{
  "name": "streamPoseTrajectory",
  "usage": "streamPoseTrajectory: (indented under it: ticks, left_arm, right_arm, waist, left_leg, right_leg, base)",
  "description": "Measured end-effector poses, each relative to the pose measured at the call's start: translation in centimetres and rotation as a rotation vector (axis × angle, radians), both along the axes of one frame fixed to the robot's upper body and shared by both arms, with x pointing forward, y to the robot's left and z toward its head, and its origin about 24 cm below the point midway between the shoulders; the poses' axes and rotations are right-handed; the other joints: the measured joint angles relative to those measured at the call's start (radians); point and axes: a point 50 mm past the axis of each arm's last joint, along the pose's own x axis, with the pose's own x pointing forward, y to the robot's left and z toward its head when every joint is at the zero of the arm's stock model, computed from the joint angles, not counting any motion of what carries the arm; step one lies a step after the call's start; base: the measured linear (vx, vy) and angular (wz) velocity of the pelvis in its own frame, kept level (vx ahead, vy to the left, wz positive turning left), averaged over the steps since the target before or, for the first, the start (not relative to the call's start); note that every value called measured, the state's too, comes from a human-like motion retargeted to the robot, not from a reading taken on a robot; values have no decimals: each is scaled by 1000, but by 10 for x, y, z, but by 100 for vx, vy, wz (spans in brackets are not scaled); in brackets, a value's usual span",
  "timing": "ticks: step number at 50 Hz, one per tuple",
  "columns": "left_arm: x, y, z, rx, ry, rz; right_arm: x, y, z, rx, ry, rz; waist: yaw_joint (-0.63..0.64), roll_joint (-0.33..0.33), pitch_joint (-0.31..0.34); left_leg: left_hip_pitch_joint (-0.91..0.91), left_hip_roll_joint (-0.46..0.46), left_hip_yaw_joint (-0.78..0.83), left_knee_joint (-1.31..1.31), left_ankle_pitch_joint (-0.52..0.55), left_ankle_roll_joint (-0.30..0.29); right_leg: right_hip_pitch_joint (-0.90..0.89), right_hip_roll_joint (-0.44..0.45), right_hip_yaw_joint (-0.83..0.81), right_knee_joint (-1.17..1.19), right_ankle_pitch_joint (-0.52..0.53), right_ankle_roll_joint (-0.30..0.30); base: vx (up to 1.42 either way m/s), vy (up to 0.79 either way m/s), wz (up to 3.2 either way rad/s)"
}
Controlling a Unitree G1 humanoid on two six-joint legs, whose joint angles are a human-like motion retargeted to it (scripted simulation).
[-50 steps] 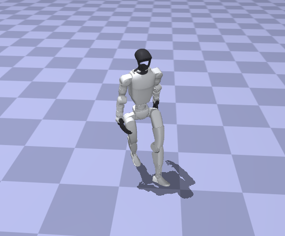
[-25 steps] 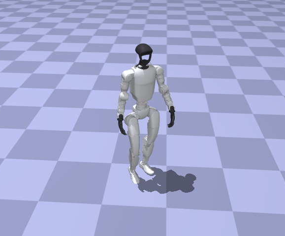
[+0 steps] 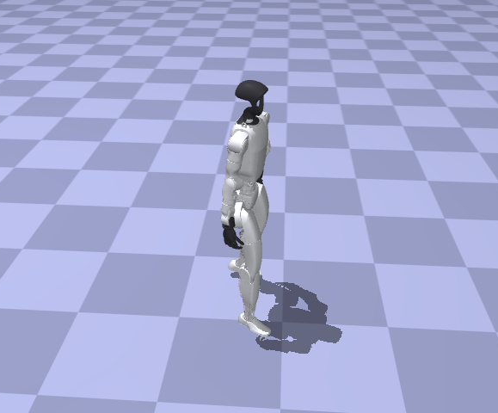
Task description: Kungfu
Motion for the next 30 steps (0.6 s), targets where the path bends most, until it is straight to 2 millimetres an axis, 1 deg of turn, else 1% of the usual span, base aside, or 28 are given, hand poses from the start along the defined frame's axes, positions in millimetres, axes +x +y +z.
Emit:
streamPoseTrajectory:
  ticks: [2, 4, 5, 7, 8, 10, 12, 13, 15, 17, 18, 20, 22, 23, 25, 26, 27, 30]
  left_arm:
    - [-27, -9, 3, -57, 29, 185]
    - [-48, -20, 5, -70, 62, 293]
    - [-56, -25, 5, -62, 64, 326]
    - [-56, -28, 4, -25, 39, 322]
    - [-52, -27, 3, -5, 24, 304]
    - [-41, -24, 0, 33, -2, 256]
    - [-28, -24, -3, 58, -42, 206]
    - [-20, -25, -5, 67, -71, 184]
    - [-2, -27, -8, 79, -147, 147]
    - [16, -28, -10, 91, -217, 115]
    - [23, -29, -10, 97, -242, 97]
    - [35, -30, -11, 101, -274, 54]
    - [44, -31, -11, 90, -292, -1]
    - [49, -30, -11, 81, -300, -32]
    - [56, -30, -11, 61, -314, -99]
    - [61, -29, -11, 51, -321, -135]
    - [67, -29, -10, 40, -327, -171]
    - [85, -25, -8, 6, -344, -268]
  right_arm:
    - [10, -16, 3, -20, 1, 43]
    - [18, -31, 7, -55, -20, 75]
    - [22, -40, 10, -75, -36, 88]
    - [31, -56, 16, -122, -81, 89]
    - [35, -64, 20, -145, -102, 79]
    - [38, -75, 25, -187, -123, 47]
    - [36, -78, 25, -215, -124, -1]
    - [35, -77, 25, -225, -120, -26]
    - [35, -75, 23, -226, -116, -72]
    - [39, -71, 22, -195, -115, -96]
    - [41, -69, 21, -173, -116, -100]
    - [46, -64, 19, -128, -123, -96]
    - [51, -57, 18, -96, -142, -69]
    - [54, -54, 17, -85, -155, -49]
    - [59, -50, 17, -71, -181, -2]
    - [61, -48, 17, -67, -195, 25]
    - [64, -45, 17, -63, -210, 53]
    - [69, -38, 17, -57, -245, 145]
  waist:
    - [-38, 33, -9]
    - [-52, 56, -28]
    - [-50, 62, -38]
    - [-34, 64, -26]
    - [-28, 68, -16]
    - [-13, 79, -4]
    - [4, 72, -7]
    - [17, 63, -7]
    - [38, 47, 0]
    - [54, 34, 7]
    - [60, 29, 9]
    - [61, 25, 8]
    - [60, 33, 4]
    - [62, 37, 2]
    - [70, 52, -1]
    - [71, 58, -4]
    - [70, 62, -6]
    - [65, 64, -10]
  left_leg:
    - [-6, 40, 123, -37, 50, -21]
    - [-1, 75, 288, -92, 85, -33]
    - [4, 87, 378, -122, 97, -29]
    - [8, 74, 447, -160, 102, 5]
    - [0, 67, 432, -166, 103, 4]
    - [-25, 68, 353, -160, 113, -49]
    - [-53, 53, 250, -136, 108, -60]
    - [-58, 44, 219, -123, 103, -53]
    - [-52, 42, 217, -99, 100, -48]
    - [-26, 53, 282, -82, 92, -34]
    - [-14, 56, 305, -72, 91, -24]
    - [-2, 52, 293, -49, 97, -9]
    - [3, 36, 222, -41, 61, -35]
    - [6, 27, 195, -48, 38, -37]
    - [21, 27, 199, -91, 13, -53]
    - [30, 32, 227, -108, -14, -55]
    - [34, 32, 245, -121, -44, -52]
    - [31, 5, 252, -149, -130, -10]
  right_leg:
    - [26, 8, -72, -18, -11, -5]
    - [32, 16, -117, -25, -22, -14]
    - [30, 20, -128, -27, -29, -21]
    - [43, 22, -147, -32, -42, -34]
    - [54, 23, -165, -32, -50, -39]
    - [74, 31, -200, -33, -64, -42]
    - [79, 18, -222, -23, -70, -36]
    - [78, 10, -227, -16, -71, -35]
    - [82, -2, -233, -5, -75, -35]
    - [91, -11, -245, -8, -76, -39]
    - [98, -15, -253, -15, -74, -40]
    - [117, -17, -272, -36, -69, -41]
    - [132, -6, -276, -56, -59, -40]
    - [138, -1, -274, -65, -52, -39]
    - [146, 16, -266, -77, -36, -38]
    - [146, 17, -267, -79, -27, -36]
    - [144, 16, -268, -80, -18, -33]
    - [127, -7, -270, -71, 11, -20]
  base:
    - [15, -29, 155]
    - [15, -27, 126]
    - [8, -26, 108]
    - [-4, -17, 120]
    - [-11, -8, 141]
    - [-9, -5, 148]
    - [-5, -3, 131]
    - [-8, 3, 101]
    - [-13, 9, 78]
    - [-18, 19, 59]
    - [-13, 21, 53]
    - [-9, 24, 54]
    - [-6, 37, 36]
    - [-3, 40, 15]
    - [-3, 41, 2]
    - [-7, 50, 11]
    - [-10, 55, 24]
    - [-11, 55, 23]
